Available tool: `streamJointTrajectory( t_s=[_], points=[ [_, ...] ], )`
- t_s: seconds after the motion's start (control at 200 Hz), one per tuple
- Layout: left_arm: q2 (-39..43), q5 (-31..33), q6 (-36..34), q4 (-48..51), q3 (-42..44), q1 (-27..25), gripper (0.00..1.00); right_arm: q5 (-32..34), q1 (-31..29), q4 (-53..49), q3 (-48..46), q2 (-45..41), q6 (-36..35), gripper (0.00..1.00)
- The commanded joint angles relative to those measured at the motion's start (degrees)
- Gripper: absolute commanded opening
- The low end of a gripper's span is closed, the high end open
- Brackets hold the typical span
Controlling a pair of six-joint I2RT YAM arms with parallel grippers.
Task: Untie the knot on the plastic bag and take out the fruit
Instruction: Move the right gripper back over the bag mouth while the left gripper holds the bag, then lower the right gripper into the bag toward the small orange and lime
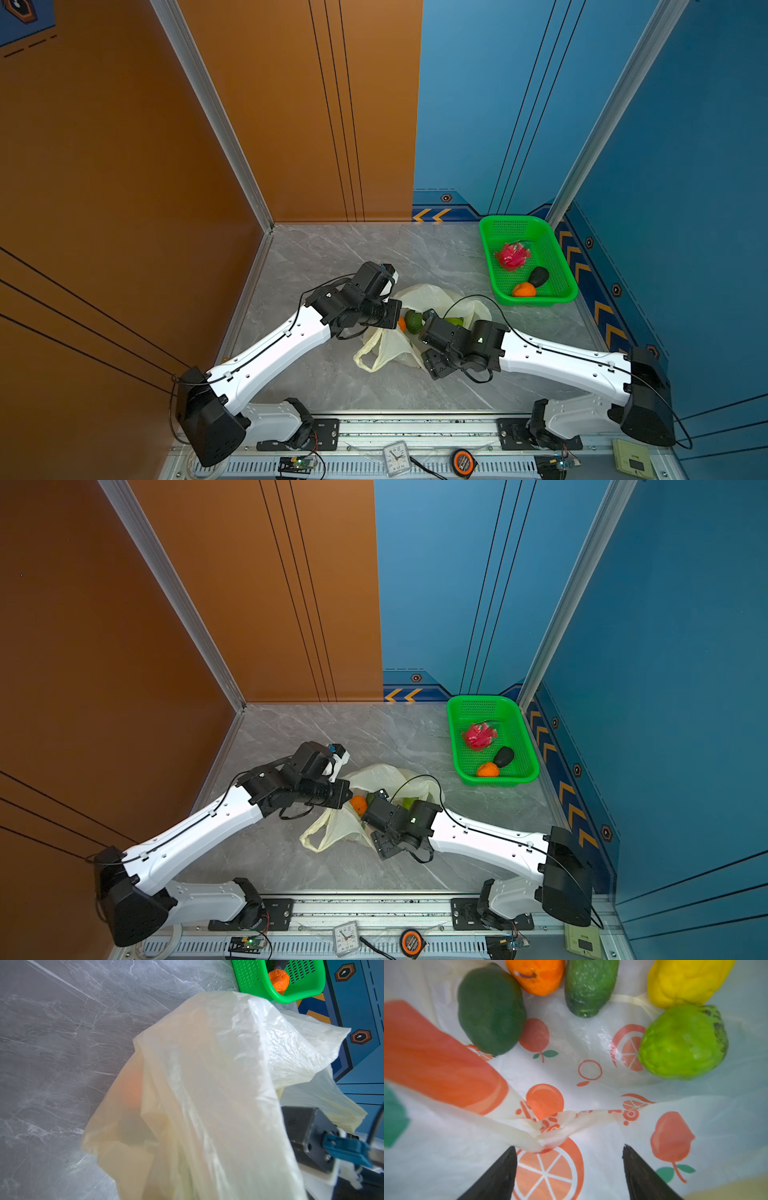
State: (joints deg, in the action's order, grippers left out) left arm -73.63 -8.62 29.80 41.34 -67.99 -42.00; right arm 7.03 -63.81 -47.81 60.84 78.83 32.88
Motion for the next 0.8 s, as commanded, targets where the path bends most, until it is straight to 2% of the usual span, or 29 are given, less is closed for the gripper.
streamJointTrajectory(
  t_s=[0.0, 0.19, 0.32, 0.396, 0.526, 0.606, 0.656, 0.796],
  points=[
    [-0.54, -1.38, -0.99, -0.21, -2.17, 0.38, 0.02, -2.87, 0.10, 1.39, 1.95, 2.32, -3.82, 0.78],
    [-0.04, -1.72, -2.04, -0.21, -1.65, -0.37, 0.02, -9.06, 8.31, 3.52, 4.41, 6.79, -4.26, 0.79],
    [0.46, -2.45, -3.25, -0.20, -0.13, -1.25, 0.03, -10.54, 13.18, 7.40, 6.92, 8.79, -1.72, 0.81],
    [0.64, -2.65, -3.53, -0.21, 1.06, -1.75, 0.02, -8.44, 15.31, 7.56, 9.53, 10.40, 1.67, 0.85],
    [0.75, -2.81, -3.79, -0.21, 2.38, -2.71, 0.02, 2.52, 17.11, 7.39, 9.46, 9.68, 8.64, 0.92],
    [0.58, -3.26, -3.61, -0.21, 2.72, -2.95, 0.03, 6.74, 19.07, 7.20, 7.33, 8.11, 12.68, 0.94],
    [0.46, -3.06, -3.49, -0.09, 2.60, -3.31, 0.03, 6.33, 20.44, 8.00, 5.95, 7.43, 13.76, 0.95],
    [0.22, -2.58, -3.19, 0.01, 1.76, -3.47, 0.03, -0.63, 21.71, 9.57, 5.74, 7.56, 12.45, 0.93]
  ],
)
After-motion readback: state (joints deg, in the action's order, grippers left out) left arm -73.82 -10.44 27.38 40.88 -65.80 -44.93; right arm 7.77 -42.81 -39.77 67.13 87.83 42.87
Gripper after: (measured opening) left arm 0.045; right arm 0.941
